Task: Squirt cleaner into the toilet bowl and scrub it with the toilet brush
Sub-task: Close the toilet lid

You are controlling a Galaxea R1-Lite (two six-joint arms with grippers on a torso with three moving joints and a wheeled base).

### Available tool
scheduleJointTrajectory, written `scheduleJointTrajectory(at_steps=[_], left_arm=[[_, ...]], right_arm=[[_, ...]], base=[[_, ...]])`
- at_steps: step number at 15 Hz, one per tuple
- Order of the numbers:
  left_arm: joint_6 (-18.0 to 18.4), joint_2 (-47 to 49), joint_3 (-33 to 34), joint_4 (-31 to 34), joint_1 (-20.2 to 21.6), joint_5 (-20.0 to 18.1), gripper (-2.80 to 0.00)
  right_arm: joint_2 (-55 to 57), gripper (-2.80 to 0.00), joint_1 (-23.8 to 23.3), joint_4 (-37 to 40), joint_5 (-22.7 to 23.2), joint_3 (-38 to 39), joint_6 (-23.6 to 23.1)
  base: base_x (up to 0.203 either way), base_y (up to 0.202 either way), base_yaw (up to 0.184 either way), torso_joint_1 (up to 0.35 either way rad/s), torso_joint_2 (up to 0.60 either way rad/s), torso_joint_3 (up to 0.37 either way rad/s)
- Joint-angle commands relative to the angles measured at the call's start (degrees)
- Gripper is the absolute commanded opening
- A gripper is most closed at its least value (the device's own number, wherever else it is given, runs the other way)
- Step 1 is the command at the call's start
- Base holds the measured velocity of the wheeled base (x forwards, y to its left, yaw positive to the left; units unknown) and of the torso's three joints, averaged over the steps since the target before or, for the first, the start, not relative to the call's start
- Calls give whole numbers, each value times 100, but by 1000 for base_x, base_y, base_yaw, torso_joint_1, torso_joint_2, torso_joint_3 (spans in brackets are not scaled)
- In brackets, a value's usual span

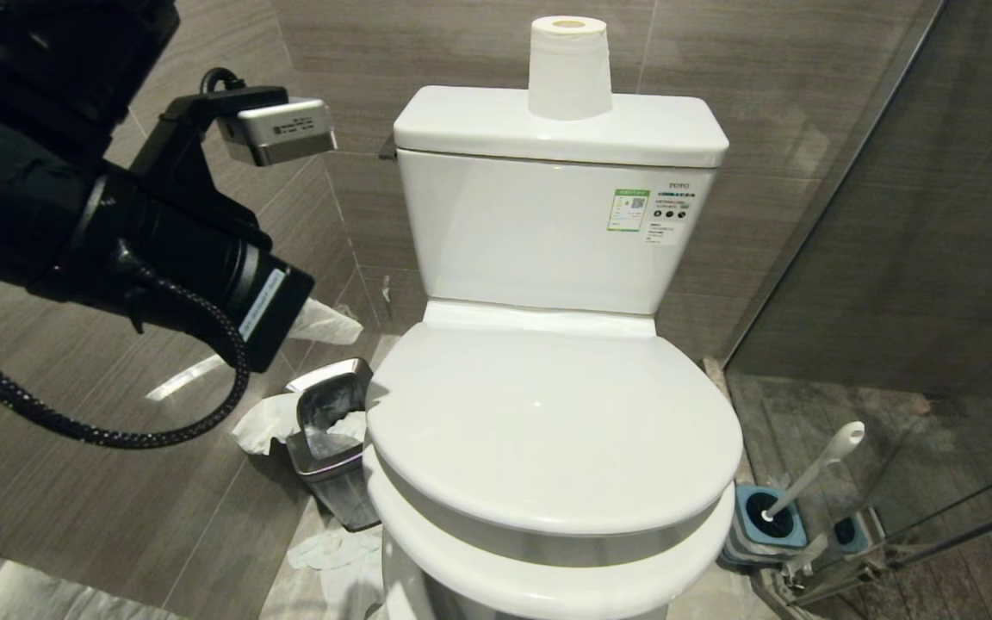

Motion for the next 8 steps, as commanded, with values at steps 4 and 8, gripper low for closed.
scheduleJointTrajectory(at_steps=[4,8], left_arm=[[-141,441,162,35,-567,332,-280],[-620,855,178,41,-847,355,-280]], right_arm=[[5,-280,-2,2,3,1,2],[5,-280,1,2,3,1,2]], base=[[0,0,0,0,0,0],[0,0,0,0,0,0]])
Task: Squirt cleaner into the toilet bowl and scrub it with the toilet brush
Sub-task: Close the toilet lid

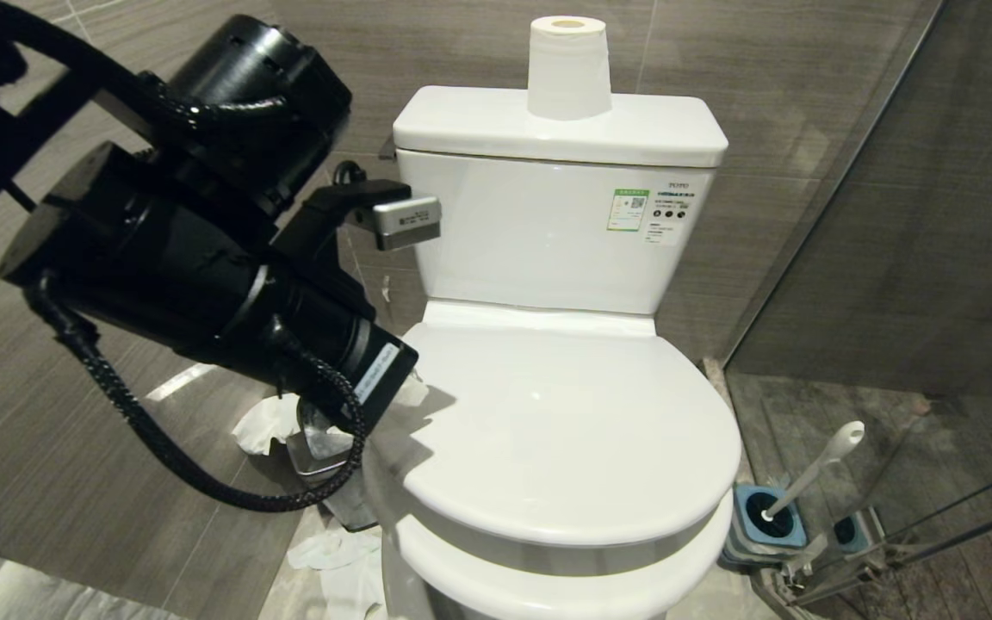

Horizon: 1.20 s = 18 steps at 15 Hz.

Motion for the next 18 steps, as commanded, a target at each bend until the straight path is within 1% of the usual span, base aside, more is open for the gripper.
scheduleJointTrajectory(at_steps=[1,2,4,6,8,9,13,16,17,18], left_arm=[[-114,365,8,33,-152,12,-280],[-172,462,5,28,-197,10,-280],[-503,658,0,24,-319,9,-280],[-630,814,13,29,-348,28,-280],[-794,1005,29,24,-386,292,-280],[-895,1074,30,24,-409,347,-280],[-1217,1307,-60,-95,-406,369,-280],[-1354,1504,-71,-169,-393,612,-280],[-1461,1599,-72,-173,-402,669,-280],[-1650,1695,-74,-198,-419,754,-280]], right_arm=[[5,-280,-1,0,2,1,0],[5,-280,-8,0,2,1,0],[5,-280,-9,0,2,1,0],[5,-280,0,0,2,1,0],[5,-280,0,0,2,1,0],[5,-280,-3,0,2,1,0],[5,-280,-5,0,2,1,0],[5,-280,0,0,2,1,0],[5,-280,-9,0,2,1,0],[5,-280,-4,0,2,1,0]], base=[[0,0,0,0,0,0],[0,0,0,0,0,0],[0,0,0,0,0,0],[0,0,0,0,0,0],[0,0,0,0,0,0],[0,0,0,0,0,0],[0,0,0,0,0,0],[0,0,0,0,0,0],[0,0,0,0,0,0],[0,0,0,0,0,0]])
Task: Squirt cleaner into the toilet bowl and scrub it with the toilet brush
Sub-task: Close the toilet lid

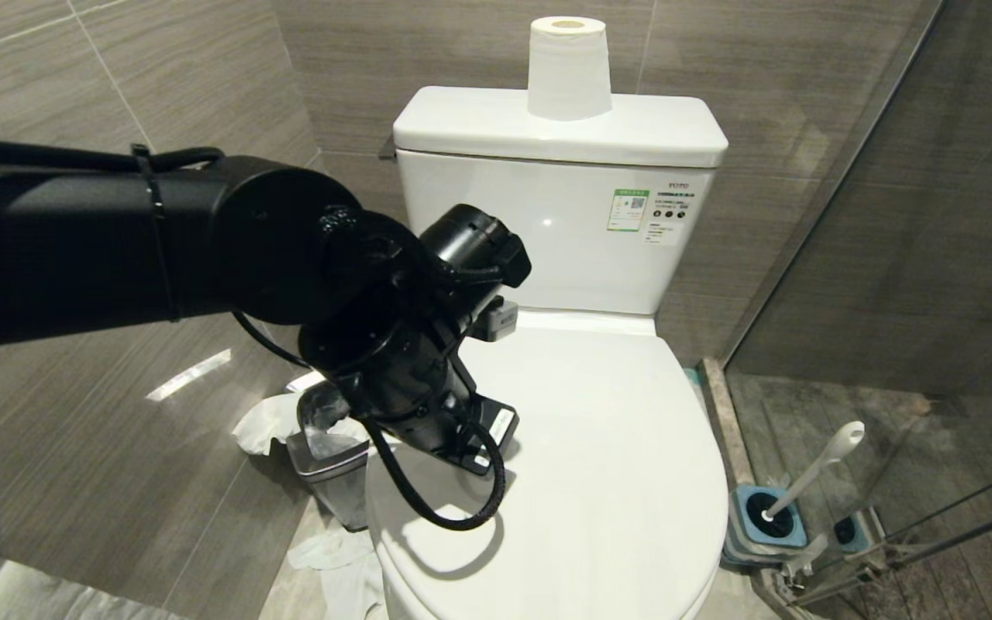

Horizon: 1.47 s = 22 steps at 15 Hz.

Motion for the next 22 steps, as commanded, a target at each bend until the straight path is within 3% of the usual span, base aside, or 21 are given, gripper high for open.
scheduleJointTrajectory(at_steps=[1,6,9,13,18,22], left_arm=[[-342,316,4,-11,-47,121,-280],[-564,661,-5,-34,-164,299,-280],[-957,964,-10,-34,-233,370,-280],[-1151,1332,-49,-69,-278,496,-280],[-1659,1811,-123,-209,-445,530,-280],[-1738,2064,-252,-254,-512,566,-280]], right_arm=[[3,-280,-6,2,4,1,2],[3,-280,0,2,4,1,2],[3,-280,-6,2,4,1,2],[3,-280,2,2,4,1,2],[3,-280,1,2,4,1,2],[3,-280,0,2,4,1,2]], base=[[0,0,0,0,0,0],[0,0,0,0,0,0],[0,0,0,0,0,0],[0,0,0,0,0,0],[0,0,0,0,0,0],[0,0,0,0,0,0]])
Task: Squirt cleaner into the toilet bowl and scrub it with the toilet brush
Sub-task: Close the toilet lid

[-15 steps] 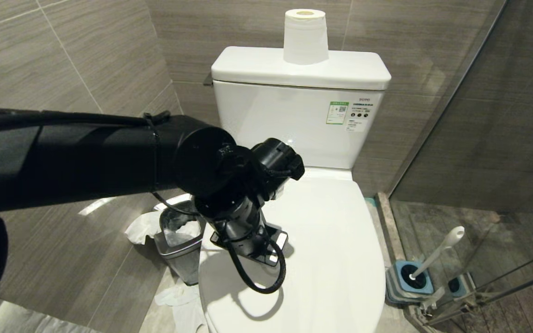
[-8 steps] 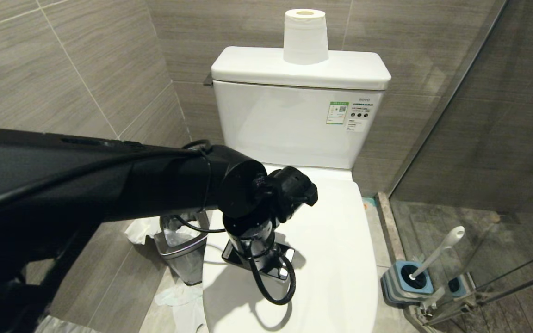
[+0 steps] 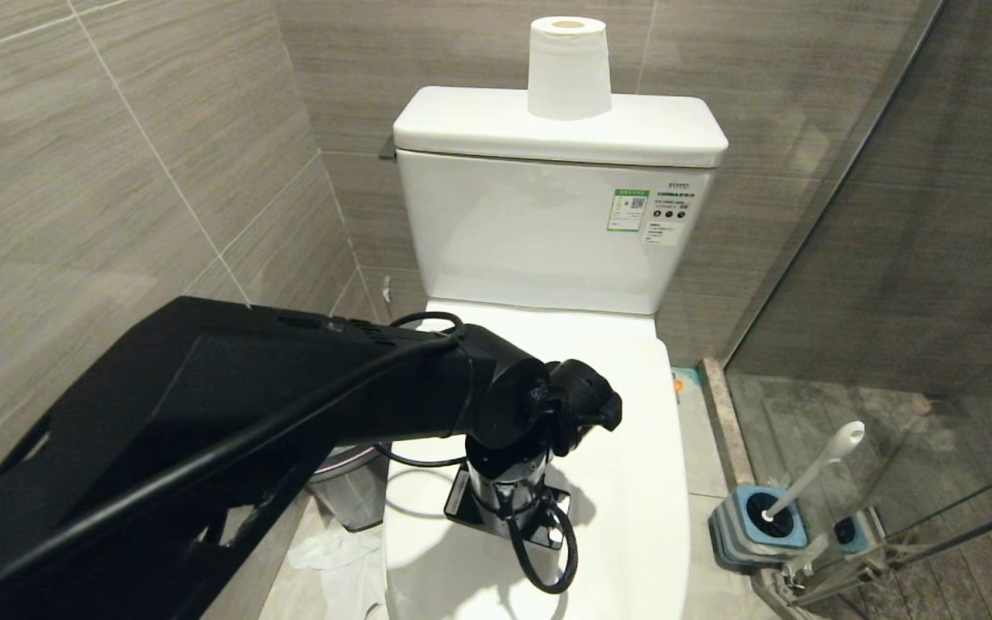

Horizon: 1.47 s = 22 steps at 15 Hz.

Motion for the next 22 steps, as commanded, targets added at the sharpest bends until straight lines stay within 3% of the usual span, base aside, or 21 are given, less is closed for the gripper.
scheduleJointTrajectory(at_steps=[1,11,14,17,22], left_arm=[[-44,194,-75,21,-40,7,-280],[-370,264,-58,-19,-85,7,-280],[-396,-336,-83,7,-121,23,-280],[-170,-1194,-171,6,-57,8,-280],[110,-2404,-435,111,585,-210,-280]], right_arm=[[5,-280,5,0,0,1,1],[5,-280,5,0,0,1,1],[5,-280,-1,0,0,1,1],[5,-280,-4,0,0,1,1],[5,-280,-2,0,0,1,1]], base=[[0,0,0,0,0,0],[0,0,0,0,0,0],[0,0,0,0,0,0],[0,0,0,0,0,0],[0,0,0,0,0,0]])
